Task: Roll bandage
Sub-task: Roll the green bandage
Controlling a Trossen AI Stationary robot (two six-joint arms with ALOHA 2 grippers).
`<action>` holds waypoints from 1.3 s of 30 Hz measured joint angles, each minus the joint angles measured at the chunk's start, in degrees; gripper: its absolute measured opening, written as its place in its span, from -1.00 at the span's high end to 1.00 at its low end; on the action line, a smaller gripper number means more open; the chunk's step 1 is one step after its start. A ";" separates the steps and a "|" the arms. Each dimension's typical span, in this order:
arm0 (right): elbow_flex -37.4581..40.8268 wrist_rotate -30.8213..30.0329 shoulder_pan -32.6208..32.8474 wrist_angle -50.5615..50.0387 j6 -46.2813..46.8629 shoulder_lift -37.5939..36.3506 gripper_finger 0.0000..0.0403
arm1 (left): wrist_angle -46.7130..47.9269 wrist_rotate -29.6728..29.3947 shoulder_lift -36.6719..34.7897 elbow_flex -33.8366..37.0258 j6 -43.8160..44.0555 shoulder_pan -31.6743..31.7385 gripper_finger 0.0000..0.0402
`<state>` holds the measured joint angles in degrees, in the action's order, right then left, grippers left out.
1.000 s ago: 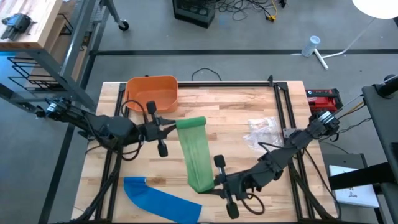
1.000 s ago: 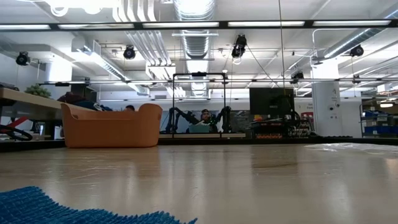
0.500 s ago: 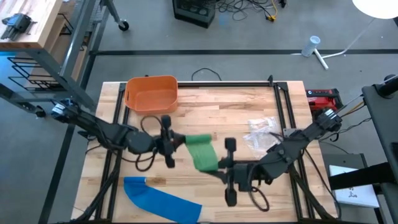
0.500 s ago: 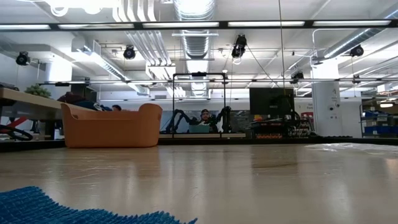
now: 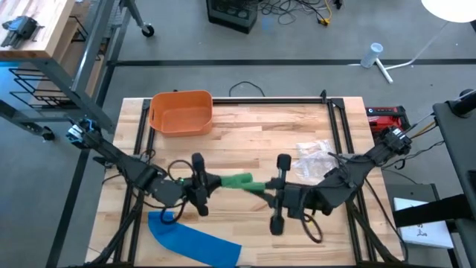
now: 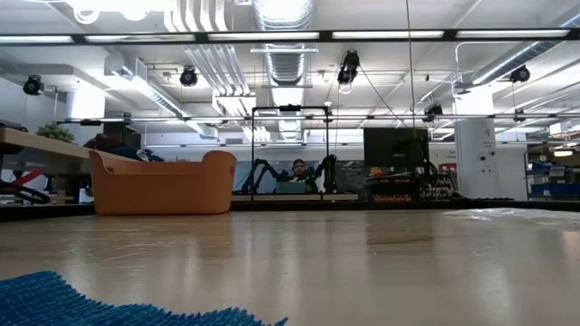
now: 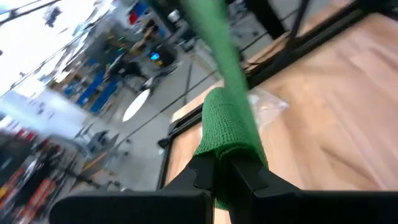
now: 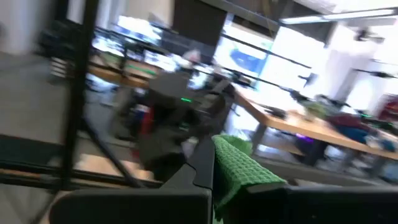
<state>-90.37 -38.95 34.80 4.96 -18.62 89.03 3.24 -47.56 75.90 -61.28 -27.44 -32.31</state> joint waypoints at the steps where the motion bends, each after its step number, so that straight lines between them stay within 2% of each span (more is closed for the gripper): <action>1: 0.00 2.21 0.29 -0.10 1.23 0.01 1.00 | 0.14 -0.72 -0.73 0.00 0.67 0.11 0.98; 5: 0.00 7.94 1.77 -1.52 3.54 0.92 1.00 | -0.05 -0.98 -4.56 0.01 3.57 0.63 0.98; 12: 0.00 8.32 4.87 -2.18 3.66 1.86 1.00 | -1.62 -0.65 -13.96 0.02 4.20 1.11 0.98; 18: 0.00 8.31 5.01 -1.86 2.64 1.95 1.00 | -3.78 7.94 -18.21 0.12 5.20 3.96 0.98; 23: -0.36 6.18 4.34 3.43 -2.07 1.93 1.00 | -1.81 8.19 -15.29 1.55 6.99 5.40 0.98; 30: -1.79 -4.75 2.54 3.83 -7.96 0.53 1.00 | -2.50 8.10 -7.39 3.28 7.03 5.23 0.98; 39: -1.84 -5.73 -0.20 2.44 -8.00 -0.20 1.00 | -4.28 7.86 -0.46 2.10 5.88 5.24 0.98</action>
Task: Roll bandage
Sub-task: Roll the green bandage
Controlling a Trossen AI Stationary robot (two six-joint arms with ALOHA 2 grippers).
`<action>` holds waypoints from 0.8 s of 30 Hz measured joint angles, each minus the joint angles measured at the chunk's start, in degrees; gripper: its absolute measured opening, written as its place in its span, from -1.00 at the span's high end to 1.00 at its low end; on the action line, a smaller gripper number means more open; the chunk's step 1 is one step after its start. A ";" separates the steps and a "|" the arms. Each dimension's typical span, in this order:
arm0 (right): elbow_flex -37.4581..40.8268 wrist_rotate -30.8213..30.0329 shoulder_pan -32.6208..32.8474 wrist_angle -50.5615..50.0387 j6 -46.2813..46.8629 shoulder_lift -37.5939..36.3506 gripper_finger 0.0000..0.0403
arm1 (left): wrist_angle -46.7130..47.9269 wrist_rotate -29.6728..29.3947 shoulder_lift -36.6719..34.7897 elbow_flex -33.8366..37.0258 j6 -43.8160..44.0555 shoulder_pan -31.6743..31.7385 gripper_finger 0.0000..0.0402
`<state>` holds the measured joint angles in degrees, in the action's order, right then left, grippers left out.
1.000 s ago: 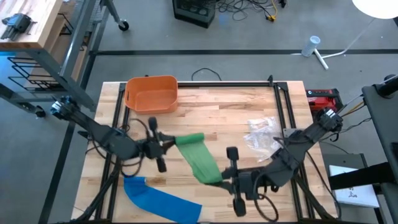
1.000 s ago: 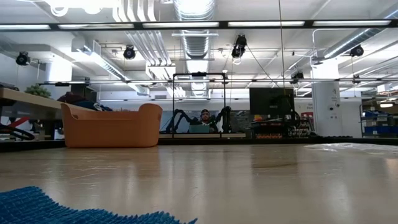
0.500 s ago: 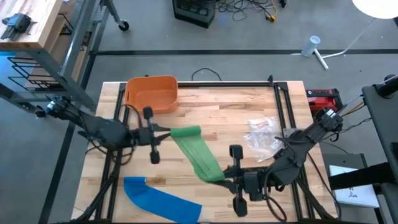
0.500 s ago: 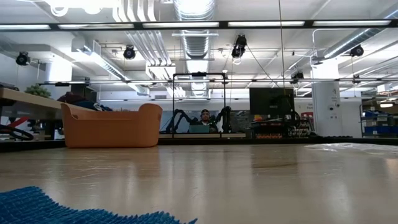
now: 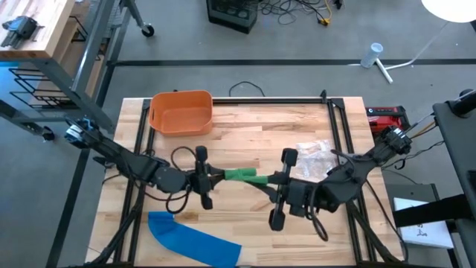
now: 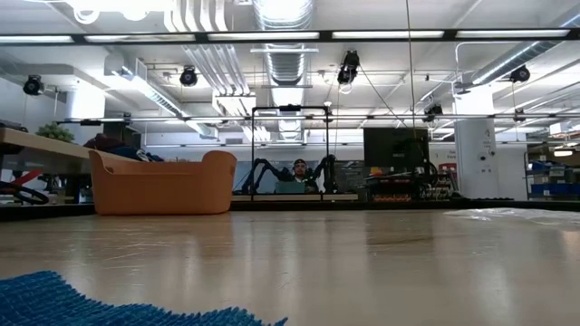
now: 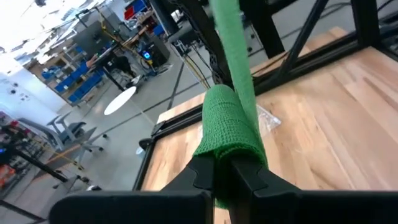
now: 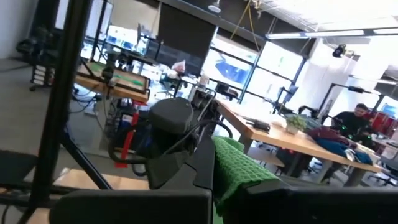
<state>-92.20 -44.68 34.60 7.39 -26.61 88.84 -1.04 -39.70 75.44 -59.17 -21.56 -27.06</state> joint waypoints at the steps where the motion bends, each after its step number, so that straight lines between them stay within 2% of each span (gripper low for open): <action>1: 0.00 -0.62 0.01 -0.41 -0.06 0.00 1.00 | -0.04 0.03 0.26 -0.17 -0.64 -0.41 0.98; 4: 0.00 -1.99 -0.03 -1.14 -0.06 0.00 1.00 | 0.11 1.69 0.25 -0.20 -1.75 -1.72 0.98; 9: 0.00 -2.40 0.01 -1.22 -0.32 0.00 1.00 | -0.03 10.57 -0.14 -0.22 -1.73 -2.61 0.98; 17: 0.00 -12.92 -0.10 -4.49 -1.98 0.00 1.00 | -2.18 11.80 1.02 -0.27 -4.62 -4.93 0.98; 24: 0.00 -13.99 -0.55 -4.85 -4.13 0.00 1.00 | -4.11 12.02 1.54 -0.27 -5.00 -5.80 0.98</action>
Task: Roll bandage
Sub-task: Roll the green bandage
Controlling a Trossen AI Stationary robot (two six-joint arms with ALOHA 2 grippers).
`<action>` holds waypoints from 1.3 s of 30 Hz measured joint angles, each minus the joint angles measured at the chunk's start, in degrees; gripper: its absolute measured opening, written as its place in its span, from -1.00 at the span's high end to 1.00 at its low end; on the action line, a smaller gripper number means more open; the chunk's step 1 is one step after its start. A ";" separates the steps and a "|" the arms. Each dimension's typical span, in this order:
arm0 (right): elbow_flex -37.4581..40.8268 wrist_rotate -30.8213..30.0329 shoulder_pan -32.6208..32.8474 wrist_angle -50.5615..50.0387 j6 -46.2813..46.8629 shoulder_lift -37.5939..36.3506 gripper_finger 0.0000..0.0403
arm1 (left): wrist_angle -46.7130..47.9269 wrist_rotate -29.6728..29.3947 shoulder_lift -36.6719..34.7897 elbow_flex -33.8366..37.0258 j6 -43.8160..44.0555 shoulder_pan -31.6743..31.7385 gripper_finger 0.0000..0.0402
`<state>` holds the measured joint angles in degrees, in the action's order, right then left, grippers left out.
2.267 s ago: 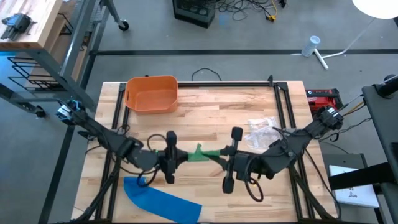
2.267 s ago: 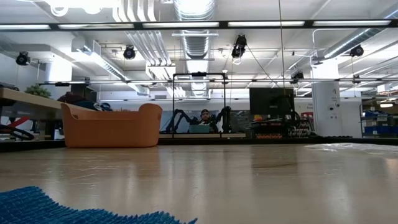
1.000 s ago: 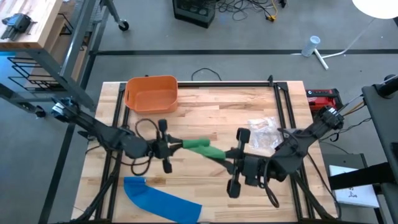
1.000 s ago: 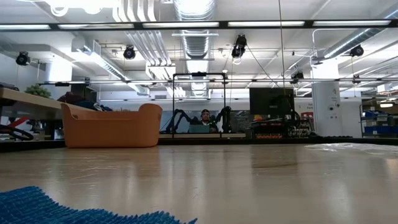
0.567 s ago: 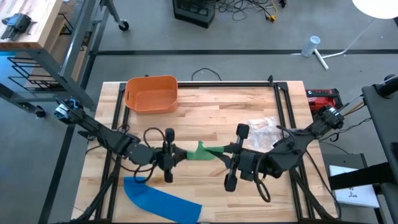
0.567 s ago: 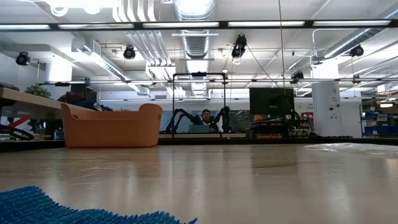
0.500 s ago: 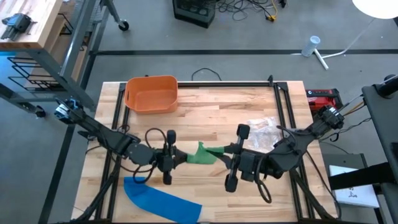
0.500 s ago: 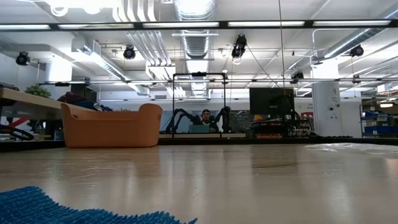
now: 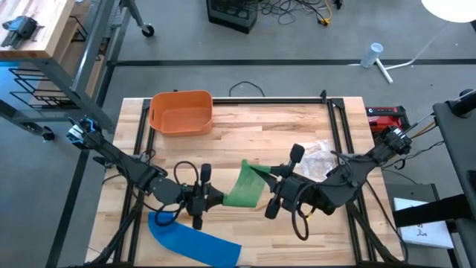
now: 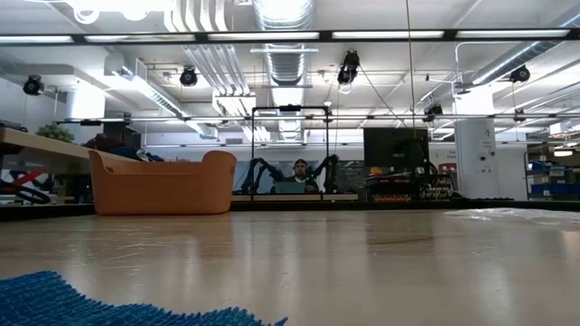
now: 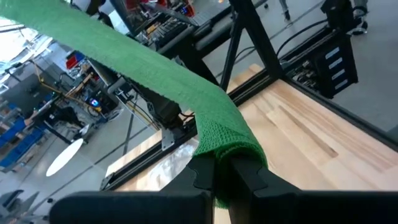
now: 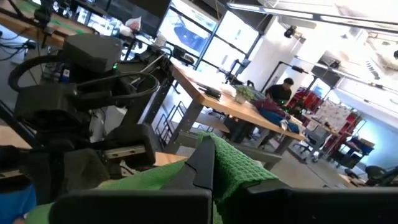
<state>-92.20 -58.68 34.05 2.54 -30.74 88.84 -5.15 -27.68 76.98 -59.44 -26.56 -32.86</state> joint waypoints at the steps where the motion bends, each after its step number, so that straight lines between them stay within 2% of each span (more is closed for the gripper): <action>1: 0.00 -0.12 -0.18 -0.47 0.01 0.00 1.00 | -0.40 0.08 0.27 0.00 0.02 0.00 0.98; 12: 0.00 -0.31 -0.21 -5.05 1.33 -0.22 1.00 | -4.60 1.38 3.33 0.00 -3.57 -0.34 0.98; 18: 0.00 -1.69 -0.36 -13.28 8.42 -0.22 1.00 | -5.55 1.88 3.19 0.02 -4.31 -1.35 0.98; 24: 0.02 -2.59 -1.33 -19.40 15.27 -0.22 1.00 | -8.49 6.19 3.03 0.04 -4.49 -1.60 0.98; 29: 0.21 -0.83 -2.77 -21.55 18.97 0.19 1.00 | -9.30 6.54 3.03 0.07 -3.79 -1.60 0.98; 33: 0.50 3.45 -4.73 -21.99 21.84 0.94 1.00 | -10.05 7.79 3.03 0.07 -3.03 -1.60 0.98; 39: 0.61 3.85 -6.31 -22.44 22.97 3.69 1.00 | -11.80 9.65 2.92 0.09 -2.66 -2.09 0.98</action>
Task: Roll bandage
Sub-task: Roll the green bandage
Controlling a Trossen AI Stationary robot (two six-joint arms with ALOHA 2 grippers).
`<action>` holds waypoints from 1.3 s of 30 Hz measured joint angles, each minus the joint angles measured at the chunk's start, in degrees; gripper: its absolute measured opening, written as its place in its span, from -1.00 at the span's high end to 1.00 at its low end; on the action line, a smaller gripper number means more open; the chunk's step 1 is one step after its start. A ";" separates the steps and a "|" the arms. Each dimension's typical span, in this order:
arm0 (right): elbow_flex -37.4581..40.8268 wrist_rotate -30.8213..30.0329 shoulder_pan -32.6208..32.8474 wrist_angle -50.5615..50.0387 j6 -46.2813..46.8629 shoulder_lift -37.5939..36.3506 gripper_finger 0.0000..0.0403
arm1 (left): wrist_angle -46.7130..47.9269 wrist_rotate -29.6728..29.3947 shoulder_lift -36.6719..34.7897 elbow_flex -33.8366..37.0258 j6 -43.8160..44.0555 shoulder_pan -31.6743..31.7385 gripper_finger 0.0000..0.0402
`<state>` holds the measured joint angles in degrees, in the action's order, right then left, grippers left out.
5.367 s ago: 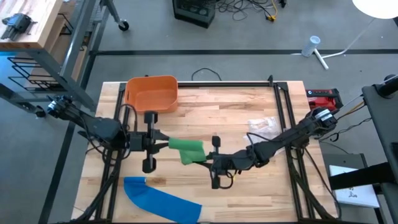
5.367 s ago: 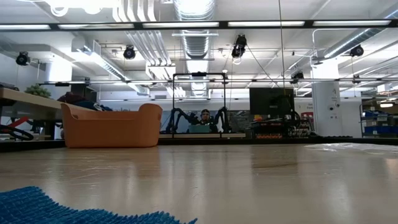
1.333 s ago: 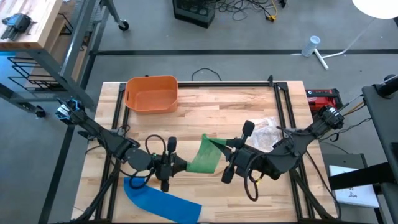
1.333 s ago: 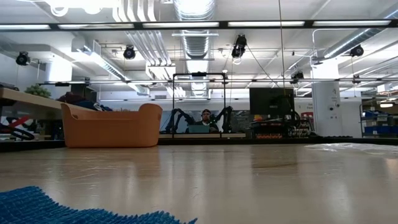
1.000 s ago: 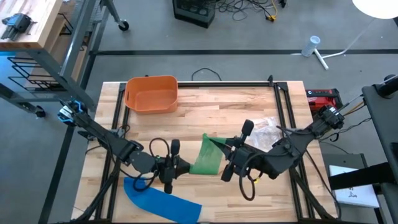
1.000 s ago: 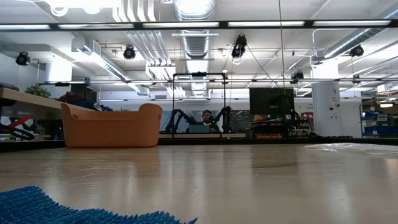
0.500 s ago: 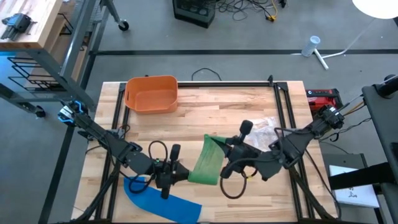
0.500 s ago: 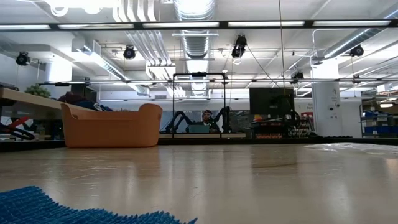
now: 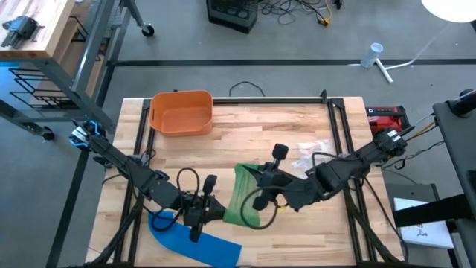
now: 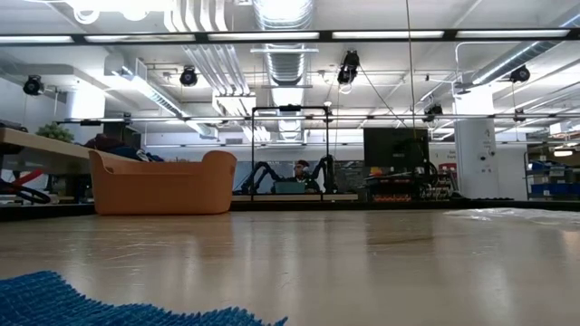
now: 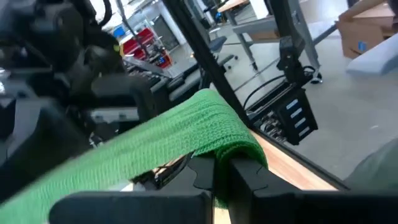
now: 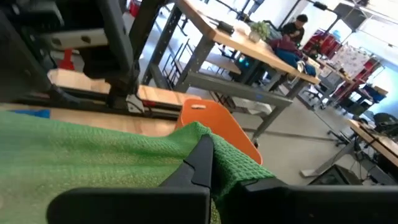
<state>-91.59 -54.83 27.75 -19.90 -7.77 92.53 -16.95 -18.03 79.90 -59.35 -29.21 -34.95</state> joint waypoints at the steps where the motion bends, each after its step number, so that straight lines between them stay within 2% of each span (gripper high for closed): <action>1: 0.00 0.00 -0.04 0.02 0.45 0.47 1.00 | 0.00 0.05 -0.01 0.00 0.00 -0.18 0.98; 6: 0.00 0.68 0.09 -2.18 2.50 2.23 1.00 | 0.22 0.13 -1.09 0.02 -0.17 -1.24 0.98; 13: 0.00 7.33 0.00 -3.86 7.84 3.57 1.00 | 0.02 0.58 -2.16 0.02 -0.26 -1.94 0.98; 19: 0.04 9.38 0.00 -3.67 9.09 5.86 1.00 | -0.30 0.56 -2.16 0.04 -0.22 -2.02 0.98; 23: 0.04 12.95 0.00 -3.65 11.51 7.18 1.00 | -0.84 0.57 -2.46 0.05 -0.08 -2.07 0.98; 31: 0.09 13.39 1.71 -3.56 11.72 7.65 0.99 | -1.60 -3.61 -5.76 0.09 0.39 -2.04 0.98; 35: 0.09 14.83 2.16 -1.66 11.61 7.47 0.86 | -1.60 -4.80 -6.01 0.09 -0.18 -2.04 0.98; 39: 0.09 17.60 2.35 0.63 9.99 7.45 0.60 | -1.63 -5.05 -6.01 0.09 -0.26 -1.81 0.98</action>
<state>-91.50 -37.23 30.09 -19.27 2.22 99.98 -18.58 -23.08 73.89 -59.27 -29.47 -36.76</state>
